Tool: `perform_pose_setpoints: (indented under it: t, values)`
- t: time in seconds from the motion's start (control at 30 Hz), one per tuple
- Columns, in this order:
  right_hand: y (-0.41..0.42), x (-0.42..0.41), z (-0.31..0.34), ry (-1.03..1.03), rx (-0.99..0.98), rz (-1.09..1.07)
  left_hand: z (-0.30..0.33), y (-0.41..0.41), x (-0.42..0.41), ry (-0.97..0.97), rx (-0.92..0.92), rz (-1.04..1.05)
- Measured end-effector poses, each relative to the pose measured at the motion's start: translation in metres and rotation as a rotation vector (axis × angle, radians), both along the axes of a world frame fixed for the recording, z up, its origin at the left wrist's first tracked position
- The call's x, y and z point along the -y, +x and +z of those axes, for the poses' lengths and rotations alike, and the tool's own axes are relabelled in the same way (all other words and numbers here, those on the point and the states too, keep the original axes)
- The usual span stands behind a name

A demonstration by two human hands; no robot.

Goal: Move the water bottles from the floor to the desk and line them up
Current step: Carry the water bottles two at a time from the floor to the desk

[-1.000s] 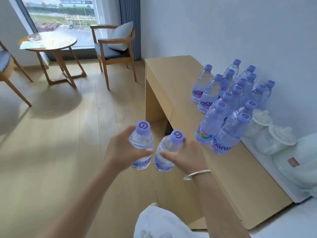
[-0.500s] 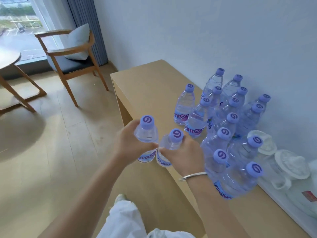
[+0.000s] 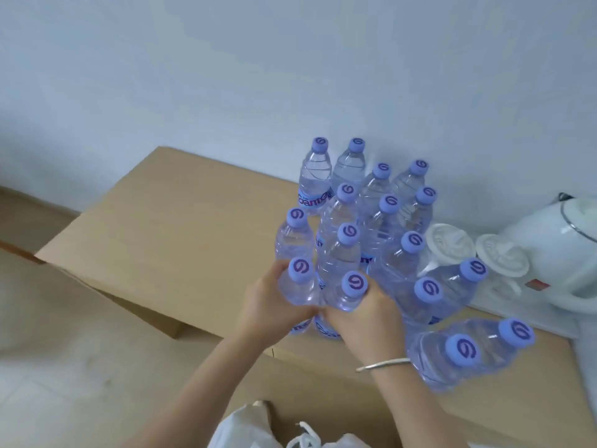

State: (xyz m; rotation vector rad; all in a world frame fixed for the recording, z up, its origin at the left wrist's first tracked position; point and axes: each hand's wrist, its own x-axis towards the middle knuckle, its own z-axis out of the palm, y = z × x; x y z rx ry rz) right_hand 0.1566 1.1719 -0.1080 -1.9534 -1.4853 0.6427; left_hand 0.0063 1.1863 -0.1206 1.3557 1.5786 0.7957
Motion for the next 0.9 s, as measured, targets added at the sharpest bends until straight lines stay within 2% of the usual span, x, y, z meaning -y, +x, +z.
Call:
perform_pose_setpoints:
  t: [0.13, 0.43, 0.6, 0.77, 0.9]
  values:
    - [-0.003, -0.001, -0.005, -0.029, -0.056, -0.16, -0.012, -0.002, -0.007, 0.002, 0.042, -0.125]
    - [-0.025, 0.009, -0.01, 0.038, -0.059, -0.232, -0.02, -0.016, -0.015, 0.015, 0.103, -0.236]
    - [-0.028, 0.029, -0.011, -0.118, -0.032, -0.224, -0.037, -0.023, -0.004, 0.046, 0.097, -0.244]
    - [-0.029, 0.06, -0.009, -0.113, -0.063, -0.23, -0.038, -0.01, 0.032, 0.124, 0.189, -0.099]
    - [-0.017, 0.098, -0.007, -0.058, -0.019, -0.287, -0.031, 0.01, 0.07, 0.194, 0.232, -0.094]
